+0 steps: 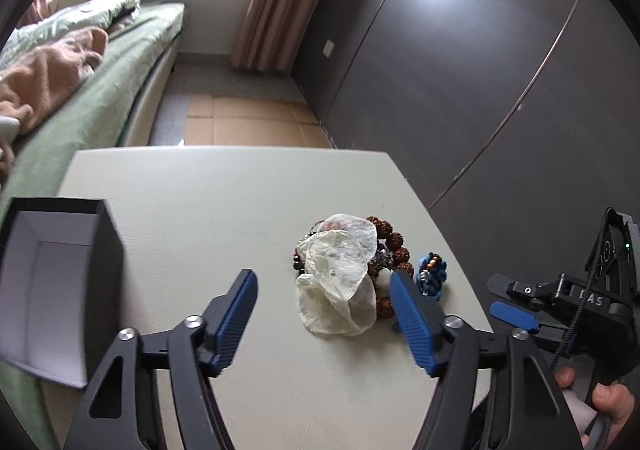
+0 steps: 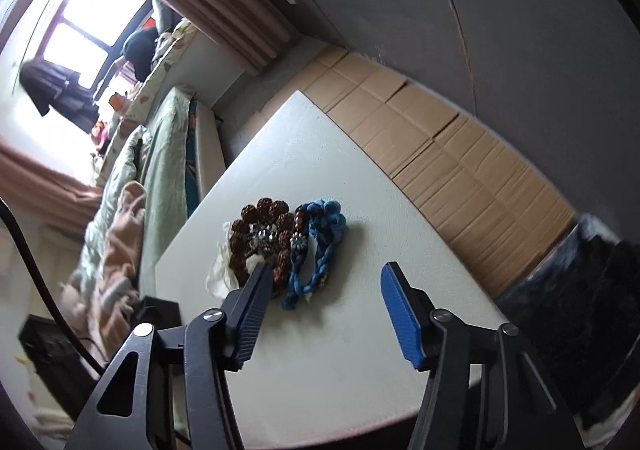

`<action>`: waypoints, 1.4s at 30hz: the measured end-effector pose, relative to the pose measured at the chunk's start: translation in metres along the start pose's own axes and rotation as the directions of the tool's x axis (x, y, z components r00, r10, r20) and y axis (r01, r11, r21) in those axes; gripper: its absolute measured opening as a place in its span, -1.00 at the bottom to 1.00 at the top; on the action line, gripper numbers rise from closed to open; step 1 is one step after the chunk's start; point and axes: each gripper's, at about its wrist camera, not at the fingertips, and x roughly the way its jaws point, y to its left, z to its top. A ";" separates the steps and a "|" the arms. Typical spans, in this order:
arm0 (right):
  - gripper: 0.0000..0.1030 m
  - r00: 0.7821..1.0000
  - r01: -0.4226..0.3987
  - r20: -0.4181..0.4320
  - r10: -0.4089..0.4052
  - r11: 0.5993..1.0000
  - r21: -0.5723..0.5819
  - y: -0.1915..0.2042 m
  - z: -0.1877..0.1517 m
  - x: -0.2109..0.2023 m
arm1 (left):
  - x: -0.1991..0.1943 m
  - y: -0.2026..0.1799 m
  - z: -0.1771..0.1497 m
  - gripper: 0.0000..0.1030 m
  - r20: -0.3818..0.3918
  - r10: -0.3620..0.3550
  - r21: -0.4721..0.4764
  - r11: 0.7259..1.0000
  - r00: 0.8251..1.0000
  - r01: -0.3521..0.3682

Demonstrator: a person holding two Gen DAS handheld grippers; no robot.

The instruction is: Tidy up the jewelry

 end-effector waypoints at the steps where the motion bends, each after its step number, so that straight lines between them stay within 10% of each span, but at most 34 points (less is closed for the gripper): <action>1: 0.09 1.000 -0.015 -0.008 0.015 1.000 0.011 0.000 0.002 0.004 | 0.005 0.000 0.001 0.27 -0.009 -0.002 -0.005 1.000 1.000 0.002; 10: 0.04 0.999 0.049 -0.022 -0.049 0.999 -0.013 0.009 0.021 0.037 | 0.043 -0.008 0.001 0.04 -0.062 0.020 0.022 1.000 0.998 -0.019; 16: 0.06 0.994 0.095 -0.042 -0.097 0.995 -0.043 0.019 0.029 0.055 | 0.056 -0.007 -0.001 -0.90 -0.101 0.053 0.037 0.998 0.994 -0.049; 23: 0.04 0.981 0.177 -0.055 -0.184 0.978 -0.111 0.033 0.029 0.072 | 0.039 0.004 0.012 -0.95 -0.047 0.035 0.024 0.999 0.998 -0.034; 25: -0.46 0.980 0.183 -0.057 -0.192 0.975 -0.125 0.036 0.027 0.073 | 0.033 0.009 0.015 -0.95 -0.029 0.034 0.015 0.999 0.999 -0.034; 31: -0.88 0.986 0.163 -0.001 -0.164 0.980 -0.111 0.034 0.025 0.056 | 0.018 0.016 0.019 -0.96 0.002 0.000 -0.017 1.000 1.000 0.000; 42: -0.88 0.997 0.059 0.061 -0.051 0.989 -0.137 0.036 0.013 0.022 | -0.032 0.023 0.014 -0.96 0.102 -0.028 -0.036 0.999 0.994 0.032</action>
